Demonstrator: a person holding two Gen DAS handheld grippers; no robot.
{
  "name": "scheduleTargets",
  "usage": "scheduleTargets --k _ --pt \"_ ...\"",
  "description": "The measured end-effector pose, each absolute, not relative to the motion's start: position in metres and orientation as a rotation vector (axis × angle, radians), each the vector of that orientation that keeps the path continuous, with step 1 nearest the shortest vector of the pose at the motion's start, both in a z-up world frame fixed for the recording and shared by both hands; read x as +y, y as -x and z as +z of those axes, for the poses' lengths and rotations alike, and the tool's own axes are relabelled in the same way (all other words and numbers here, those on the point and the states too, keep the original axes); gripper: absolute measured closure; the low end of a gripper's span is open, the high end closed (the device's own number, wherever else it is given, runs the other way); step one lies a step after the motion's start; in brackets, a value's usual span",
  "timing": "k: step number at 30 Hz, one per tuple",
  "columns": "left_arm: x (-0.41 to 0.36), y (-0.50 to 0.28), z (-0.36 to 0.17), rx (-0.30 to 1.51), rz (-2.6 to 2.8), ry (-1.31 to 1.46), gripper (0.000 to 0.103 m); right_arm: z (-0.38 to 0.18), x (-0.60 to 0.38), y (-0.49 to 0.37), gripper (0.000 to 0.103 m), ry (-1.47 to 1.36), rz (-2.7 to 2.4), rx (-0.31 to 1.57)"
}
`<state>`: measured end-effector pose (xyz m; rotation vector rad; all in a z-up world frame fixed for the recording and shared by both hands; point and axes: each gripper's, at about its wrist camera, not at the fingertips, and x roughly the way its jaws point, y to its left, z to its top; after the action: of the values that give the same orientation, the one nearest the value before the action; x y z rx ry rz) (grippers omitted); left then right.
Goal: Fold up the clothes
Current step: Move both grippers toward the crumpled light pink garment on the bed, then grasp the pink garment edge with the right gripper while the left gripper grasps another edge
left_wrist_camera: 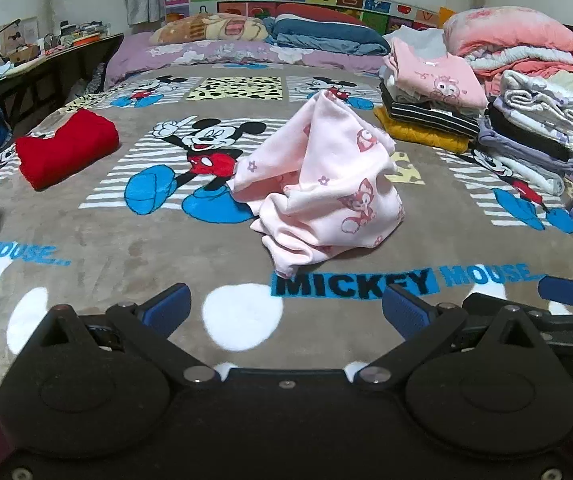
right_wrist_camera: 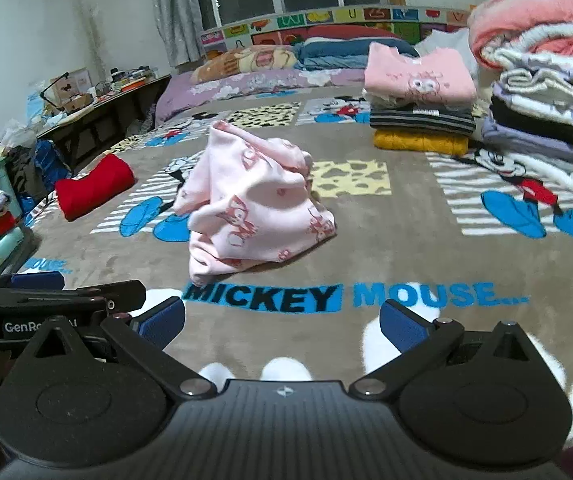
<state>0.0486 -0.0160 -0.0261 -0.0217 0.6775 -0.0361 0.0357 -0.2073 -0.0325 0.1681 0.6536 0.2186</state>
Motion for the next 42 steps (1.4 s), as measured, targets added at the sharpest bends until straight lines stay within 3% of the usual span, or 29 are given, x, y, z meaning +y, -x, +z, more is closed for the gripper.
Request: scheduleTargets --k 14,24,32,37,39,42 --pt "-0.01 -0.061 -0.035 0.652 -0.081 0.084 0.0 -0.046 -0.221 -0.059 0.0 -0.228 0.239 0.627" --pt "0.018 -0.087 -0.031 0.525 -0.16 0.168 0.0 -0.051 -0.236 -0.098 0.0 -0.317 0.355 0.475" --pt "0.039 -0.129 -0.036 0.589 -0.213 0.191 0.0 -0.068 -0.252 -0.146 0.001 -0.395 0.398 0.44" --pt "0.056 -0.159 -0.043 0.571 -0.235 0.245 0.0 -0.075 -0.257 -0.177 0.018 -0.434 0.456 0.414" --pt "0.067 -0.173 -0.047 0.563 -0.254 0.305 0.001 -0.078 -0.256 -0.188 0.033 -0.434 0.482 0.412" --pt "0.084 -0.193 -0.055 0.56 -0.29 0.408 0.002 -0.082 -0.254 -0.206 0.033 -0.434 0.521 0.409"
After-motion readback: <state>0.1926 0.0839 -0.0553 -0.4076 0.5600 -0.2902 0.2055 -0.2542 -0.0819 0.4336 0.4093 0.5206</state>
